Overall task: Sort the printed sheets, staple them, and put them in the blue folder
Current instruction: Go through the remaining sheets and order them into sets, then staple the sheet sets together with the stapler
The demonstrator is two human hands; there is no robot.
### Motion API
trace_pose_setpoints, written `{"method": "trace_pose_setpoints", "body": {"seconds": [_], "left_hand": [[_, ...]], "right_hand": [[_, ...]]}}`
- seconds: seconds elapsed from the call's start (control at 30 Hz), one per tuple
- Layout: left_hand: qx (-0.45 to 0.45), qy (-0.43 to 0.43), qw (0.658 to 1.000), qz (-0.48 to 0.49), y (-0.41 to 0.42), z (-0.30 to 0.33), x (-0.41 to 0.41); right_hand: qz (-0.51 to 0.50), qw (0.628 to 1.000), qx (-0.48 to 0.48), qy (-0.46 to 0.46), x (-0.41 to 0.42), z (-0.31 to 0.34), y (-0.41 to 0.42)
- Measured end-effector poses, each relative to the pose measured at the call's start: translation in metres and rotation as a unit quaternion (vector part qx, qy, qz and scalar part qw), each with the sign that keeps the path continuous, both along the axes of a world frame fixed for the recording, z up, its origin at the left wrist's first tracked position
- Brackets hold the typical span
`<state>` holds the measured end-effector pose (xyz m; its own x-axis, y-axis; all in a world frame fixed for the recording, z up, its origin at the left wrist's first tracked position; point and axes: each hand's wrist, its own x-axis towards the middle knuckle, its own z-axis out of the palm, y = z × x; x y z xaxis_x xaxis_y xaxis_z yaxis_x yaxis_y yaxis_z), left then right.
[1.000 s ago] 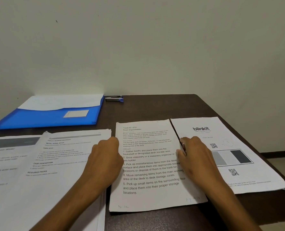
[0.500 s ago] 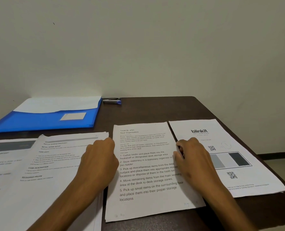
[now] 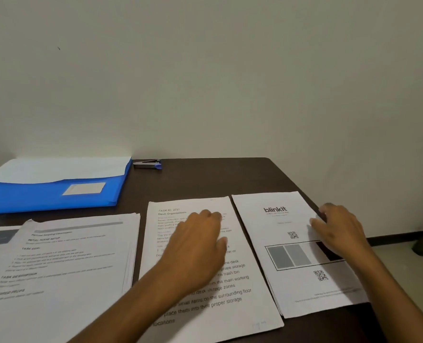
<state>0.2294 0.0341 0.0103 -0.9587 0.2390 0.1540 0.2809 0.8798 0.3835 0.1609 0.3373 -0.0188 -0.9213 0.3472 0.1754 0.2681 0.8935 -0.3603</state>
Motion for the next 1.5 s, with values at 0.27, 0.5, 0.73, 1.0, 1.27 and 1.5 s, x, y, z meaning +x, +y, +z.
{"method": "trace_pose_setpoints", "body": {"seconds": [0.27, 0.5, 0.73, 1.0, 1.27, 1.5], "left_hand": [[-0.079, 0.003, 0.994, -0.075, 0.031, -0.018, -0.012], [-0.09, 0.029, 0.992, -0.088, 0.039, -0.03, -0.015], [-0.101, 0.044, 0.99, -0.086, 0.044, -0.036, -0.019], [-0.098, 0.044, 0.991, -0.079, 0.051, -0.038, -0.017], [0.036, 0.02, 0.996, -0.079, 0.007, -0.016, -0.013], [0.055, 0.018, 0.985, 0.163, -0.086, -0.009, 0.003]], "right_hand": [[-0.002, 1.0, -0.026, 0.018, 0.011, -0.007, 0.018], [0.01, 0.998, -0.055, 0.04, 0.012, -0.01, 0.017], [0.014, 0.997, -0.06, 0.043, 0.012, -0.008, 0.017], [0.018, 0.997, -0.06, 0.044, 0.012, -0.01, 0.018], [0.012, 0.998, -0.031, 0.056, 0.016, -0.002, -0.001], [0.142, 0.982, -0.099, 0.081, 0.045, 0.006, -0.088]]}}
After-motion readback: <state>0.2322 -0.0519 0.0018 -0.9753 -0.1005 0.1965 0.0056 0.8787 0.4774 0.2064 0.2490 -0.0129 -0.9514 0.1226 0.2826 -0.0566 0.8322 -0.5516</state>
